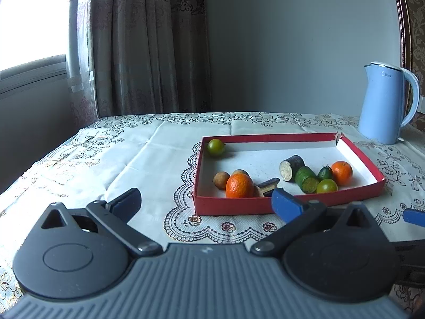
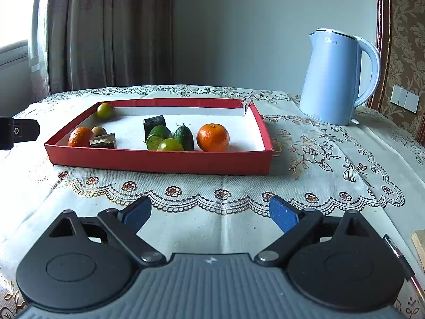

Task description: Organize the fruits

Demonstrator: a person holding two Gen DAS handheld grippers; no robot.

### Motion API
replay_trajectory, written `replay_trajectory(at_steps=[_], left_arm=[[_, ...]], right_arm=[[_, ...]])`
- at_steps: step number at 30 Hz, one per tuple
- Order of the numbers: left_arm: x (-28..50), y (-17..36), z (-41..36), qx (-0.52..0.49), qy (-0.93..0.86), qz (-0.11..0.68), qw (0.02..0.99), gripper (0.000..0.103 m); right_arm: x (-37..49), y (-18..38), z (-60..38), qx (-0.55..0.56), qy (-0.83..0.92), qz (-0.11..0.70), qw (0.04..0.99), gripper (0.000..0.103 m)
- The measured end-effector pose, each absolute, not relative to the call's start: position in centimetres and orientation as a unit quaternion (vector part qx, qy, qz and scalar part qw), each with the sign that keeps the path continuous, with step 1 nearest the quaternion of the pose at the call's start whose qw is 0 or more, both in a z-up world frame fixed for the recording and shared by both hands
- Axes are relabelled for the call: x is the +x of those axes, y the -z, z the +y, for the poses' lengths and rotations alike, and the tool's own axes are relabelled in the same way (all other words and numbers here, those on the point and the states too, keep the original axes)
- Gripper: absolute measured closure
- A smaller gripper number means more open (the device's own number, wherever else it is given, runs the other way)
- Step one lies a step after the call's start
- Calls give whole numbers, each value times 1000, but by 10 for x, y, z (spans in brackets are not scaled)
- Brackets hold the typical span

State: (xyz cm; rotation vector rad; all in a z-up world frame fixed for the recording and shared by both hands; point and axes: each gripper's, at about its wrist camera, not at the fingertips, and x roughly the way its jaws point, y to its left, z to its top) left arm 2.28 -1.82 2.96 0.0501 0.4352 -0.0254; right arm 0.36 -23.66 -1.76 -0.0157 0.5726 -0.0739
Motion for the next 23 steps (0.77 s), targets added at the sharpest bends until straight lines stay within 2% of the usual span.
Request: replay_trajectory(at_steps=[23], left_arm=[[22,-21,-7,20,5,219,975,0]], right_arm=[[3,19,-236,-11,35,281,959,7]])
